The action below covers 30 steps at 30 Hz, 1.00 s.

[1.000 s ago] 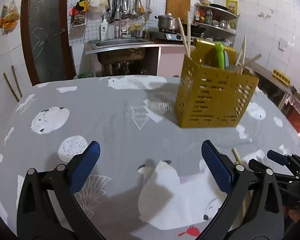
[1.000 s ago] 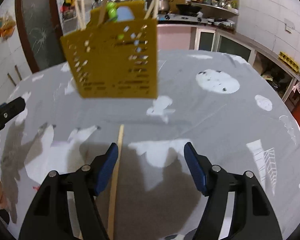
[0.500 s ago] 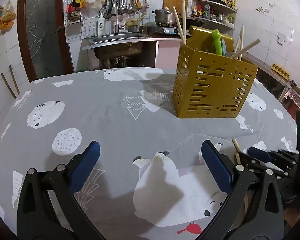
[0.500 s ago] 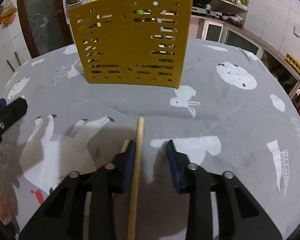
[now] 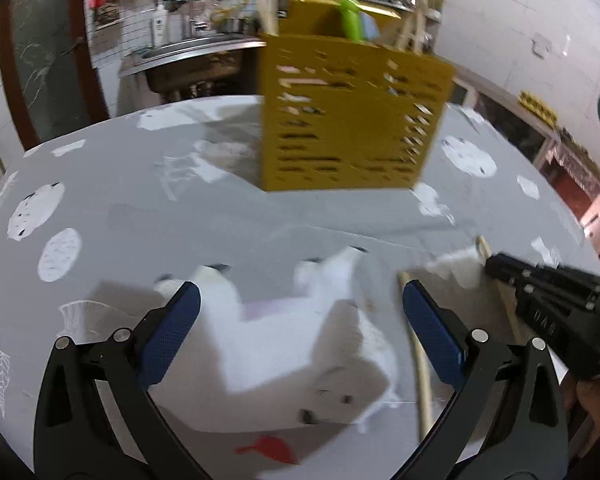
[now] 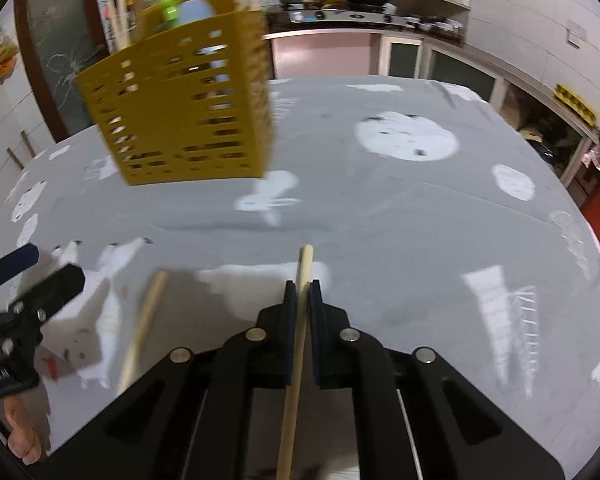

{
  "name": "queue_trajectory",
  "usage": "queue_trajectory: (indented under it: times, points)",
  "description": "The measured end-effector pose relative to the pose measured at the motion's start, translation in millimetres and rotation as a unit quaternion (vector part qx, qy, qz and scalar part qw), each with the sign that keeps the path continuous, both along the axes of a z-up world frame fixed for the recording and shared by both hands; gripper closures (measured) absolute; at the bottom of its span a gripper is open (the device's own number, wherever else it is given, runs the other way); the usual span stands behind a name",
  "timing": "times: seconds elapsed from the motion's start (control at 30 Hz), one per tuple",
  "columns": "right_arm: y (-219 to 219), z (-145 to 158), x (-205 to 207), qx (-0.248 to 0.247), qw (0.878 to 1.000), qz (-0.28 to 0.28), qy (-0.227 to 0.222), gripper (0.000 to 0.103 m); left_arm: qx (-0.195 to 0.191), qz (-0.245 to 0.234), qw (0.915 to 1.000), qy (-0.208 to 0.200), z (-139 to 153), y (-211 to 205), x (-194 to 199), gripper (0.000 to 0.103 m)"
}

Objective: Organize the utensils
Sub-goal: 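Grasp a wooden chopstick with left gripper and lift it while right gripper lifts its chopstick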

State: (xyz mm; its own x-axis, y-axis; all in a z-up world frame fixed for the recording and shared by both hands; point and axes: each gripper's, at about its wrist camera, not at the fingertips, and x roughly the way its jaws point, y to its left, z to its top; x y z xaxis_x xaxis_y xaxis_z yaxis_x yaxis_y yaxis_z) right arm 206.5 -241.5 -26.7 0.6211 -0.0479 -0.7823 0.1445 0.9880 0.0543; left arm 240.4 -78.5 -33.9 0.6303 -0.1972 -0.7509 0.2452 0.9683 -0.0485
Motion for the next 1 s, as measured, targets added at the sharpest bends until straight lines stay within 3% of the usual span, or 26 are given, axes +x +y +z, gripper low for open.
queue_trajectory:
  times: [0.1, 0.27, 0.33, 0.5, 0.57, 0.8, 0.87, 1.0]
  points:
    - [-16, -2, -4, 0.006, 1.0, -0.011, 0.002, 0.096, 0.01, -0.015, 0.9997, 0.015, -7, -18, -3, 0.01]
    - [-27, -4, -7, 0.004, 1.0, -0.009, -0.001, 0.096, 0.024, -0.036, 0.998, 0.045, -21, -40, -7, 0.041]
    - [-28, -4, -8, 0.003, 1.0, -0.008, -0.002, 0.096, 0.03, -0.035, 0.9982, 0.04, -21, -44, -8, 0.043]
    - [-25, -6, -6, -0.005, 1.0, -0.007, -0.004, 0.096, 0.024, -0.031, 0.9979, 0.051, -21, -51, -4, 0.062]
    - [-25, -6, -6, -0.006, 1.0, -0.009, -0.004, 0.096, 0.031, -0.034, 0.9976, 0.052, -22, -56, -2, 0.075]
    - [-21, -8, 1, -0.019, 1.0, -0.012, 0.006, 0.096, 0.049, -0.034, 0.9964, 0.06, -20, -66, 4, 0.088]
    - [-22, -7, 0, -0.016, 1.0, -0.014, 0.005, 0.096, 0.042, -0.034, 0.9966, 0.062, -20, -64, 7, 0.096]
    - [-21, -4, -5, -0.014, 1.0, -0.013, -0.007, 0.097, 0.02, -0.034, 0.9968, 0.069, -20, -58, 10, 0.097]
